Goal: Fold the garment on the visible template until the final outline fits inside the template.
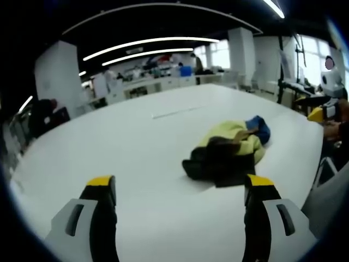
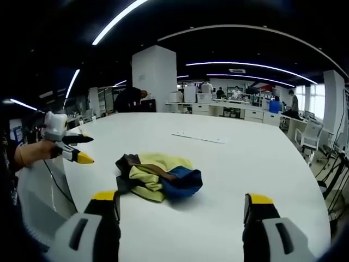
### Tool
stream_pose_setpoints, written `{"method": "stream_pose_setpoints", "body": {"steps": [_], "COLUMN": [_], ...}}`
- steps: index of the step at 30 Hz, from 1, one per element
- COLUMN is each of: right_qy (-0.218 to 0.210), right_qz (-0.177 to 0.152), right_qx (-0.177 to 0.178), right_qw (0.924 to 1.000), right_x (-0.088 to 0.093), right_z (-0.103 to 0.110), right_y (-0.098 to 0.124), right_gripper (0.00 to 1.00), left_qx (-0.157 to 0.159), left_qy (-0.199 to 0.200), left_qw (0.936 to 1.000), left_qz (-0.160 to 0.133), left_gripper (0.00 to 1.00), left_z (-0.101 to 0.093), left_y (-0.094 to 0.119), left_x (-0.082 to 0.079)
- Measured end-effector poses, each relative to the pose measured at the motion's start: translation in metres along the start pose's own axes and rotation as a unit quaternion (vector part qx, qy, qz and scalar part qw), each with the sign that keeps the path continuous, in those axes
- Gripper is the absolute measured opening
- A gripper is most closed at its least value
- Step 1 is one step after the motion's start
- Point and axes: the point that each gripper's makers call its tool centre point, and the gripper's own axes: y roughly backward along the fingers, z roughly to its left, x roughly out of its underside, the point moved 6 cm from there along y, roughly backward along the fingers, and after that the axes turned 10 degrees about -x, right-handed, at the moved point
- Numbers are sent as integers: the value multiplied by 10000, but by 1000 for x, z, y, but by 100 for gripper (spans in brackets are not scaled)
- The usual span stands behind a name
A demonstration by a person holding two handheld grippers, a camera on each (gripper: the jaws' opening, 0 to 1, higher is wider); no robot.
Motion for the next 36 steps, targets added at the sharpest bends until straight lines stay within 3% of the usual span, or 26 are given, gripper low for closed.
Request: {"method": "stream_pose_setpoints", "body": {"steps": [4, 17, 23, 36], "right_qy": [1, 41, 40, 160], "right_qz": [3, 72, -43, 59], "right_qx": [-33, -209, -157, -49], "right_qw": [10000, 9997, 9999, 9998], "right_x": [0, 3, -1, -3], "right_z": [0, -3, -7, -3], "right_y": [-1, -6, 1, 8], "right_gripper": [94, 95, 95, 95], "left_qx": [14, 74, 86, 32], "left_qy": [104, -216, -225, -215], "left_qw": [9999, 9997, 9997, 9995], "left_qz": [-4, -10, -12, -227], "left_gripper": [94, 95, 94, 93], "left_z": [1, -4, -4, -3], "left_y": [0, 0, 1, 5], "left_x": [0, -3, -3, -12]}}
